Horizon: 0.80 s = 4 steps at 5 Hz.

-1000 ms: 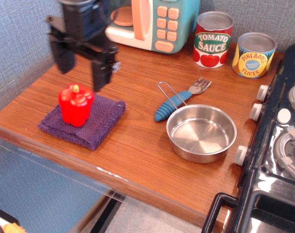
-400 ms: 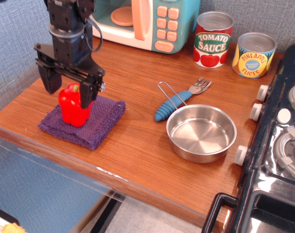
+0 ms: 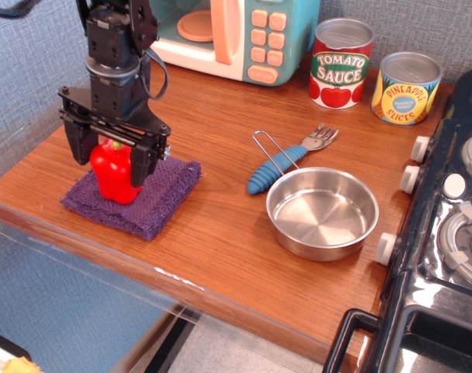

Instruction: Place the red pepper in front of the microwave.

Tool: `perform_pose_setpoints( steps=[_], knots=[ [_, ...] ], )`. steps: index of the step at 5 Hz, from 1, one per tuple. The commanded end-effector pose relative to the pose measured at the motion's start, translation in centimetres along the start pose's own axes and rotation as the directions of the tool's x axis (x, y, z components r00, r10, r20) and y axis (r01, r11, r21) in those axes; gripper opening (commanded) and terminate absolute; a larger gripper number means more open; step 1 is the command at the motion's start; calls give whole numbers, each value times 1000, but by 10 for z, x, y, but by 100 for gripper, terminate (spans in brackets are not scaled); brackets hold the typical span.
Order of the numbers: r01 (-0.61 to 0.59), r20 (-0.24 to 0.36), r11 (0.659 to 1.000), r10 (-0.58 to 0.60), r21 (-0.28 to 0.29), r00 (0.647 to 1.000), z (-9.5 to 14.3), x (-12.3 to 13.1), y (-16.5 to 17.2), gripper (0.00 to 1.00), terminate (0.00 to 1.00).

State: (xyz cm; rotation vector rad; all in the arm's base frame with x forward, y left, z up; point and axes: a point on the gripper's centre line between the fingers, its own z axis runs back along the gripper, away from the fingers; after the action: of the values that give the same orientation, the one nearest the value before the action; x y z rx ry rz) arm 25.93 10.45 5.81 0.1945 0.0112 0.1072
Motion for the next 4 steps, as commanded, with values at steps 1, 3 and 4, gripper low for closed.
perform_pose_setpoints(
  steps=[1, 3, 4],
  knots=[
    [-17, -4, 1000, 18, 14, 1000, 2, 6, -1, 0, 0],
    [-13, 142, 999, 17, -30, 990, 55, 37, 7, 0, 0],
    [-70, 181, 995, 83, -77, 980, 62, 67, 28, 0, 0]
  ],
)
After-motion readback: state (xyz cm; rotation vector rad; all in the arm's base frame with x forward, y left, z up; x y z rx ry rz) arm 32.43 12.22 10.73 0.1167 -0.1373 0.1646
